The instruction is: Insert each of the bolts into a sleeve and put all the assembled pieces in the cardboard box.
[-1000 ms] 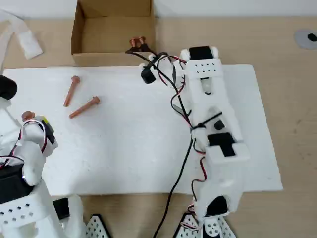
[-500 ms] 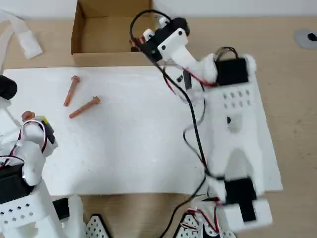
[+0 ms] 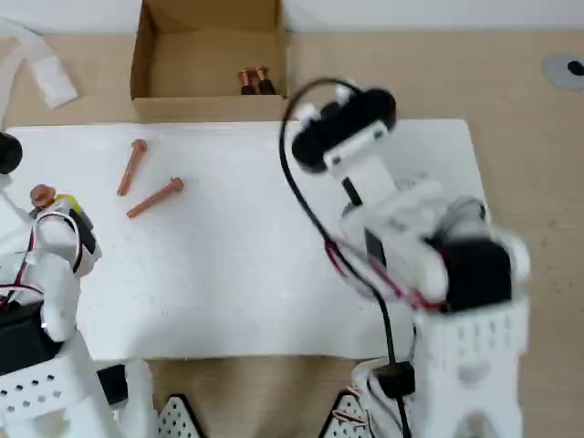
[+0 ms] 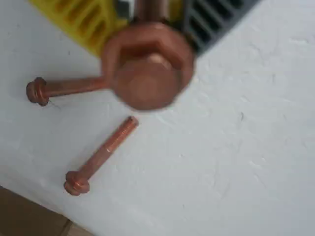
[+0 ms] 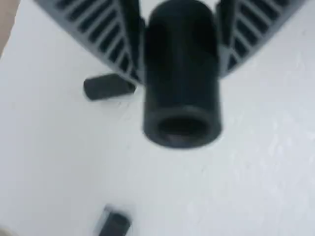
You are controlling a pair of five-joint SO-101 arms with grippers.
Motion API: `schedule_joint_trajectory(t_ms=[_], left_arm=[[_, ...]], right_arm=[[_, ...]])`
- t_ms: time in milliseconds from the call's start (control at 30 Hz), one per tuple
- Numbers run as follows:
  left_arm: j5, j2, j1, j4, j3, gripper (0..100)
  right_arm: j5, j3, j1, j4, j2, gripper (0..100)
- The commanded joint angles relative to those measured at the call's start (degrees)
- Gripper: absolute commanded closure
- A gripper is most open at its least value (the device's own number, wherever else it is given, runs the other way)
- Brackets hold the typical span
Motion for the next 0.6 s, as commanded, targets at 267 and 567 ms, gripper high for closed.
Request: schedule_joint_trajectory(t_ms=[267, 567], left_arm=[[-0.26, -0.92, 1.14, -8.53, 4.31, 99], [-0.26, -0.92, 9.23, -8.53, 4.04, 99]], right_arm=[[-2.02, 41.89, -0.84, -29.27, -30.02, 98.8], [-20.75, 57.27, -5.41, -47.38, -36.18, 98.8]])
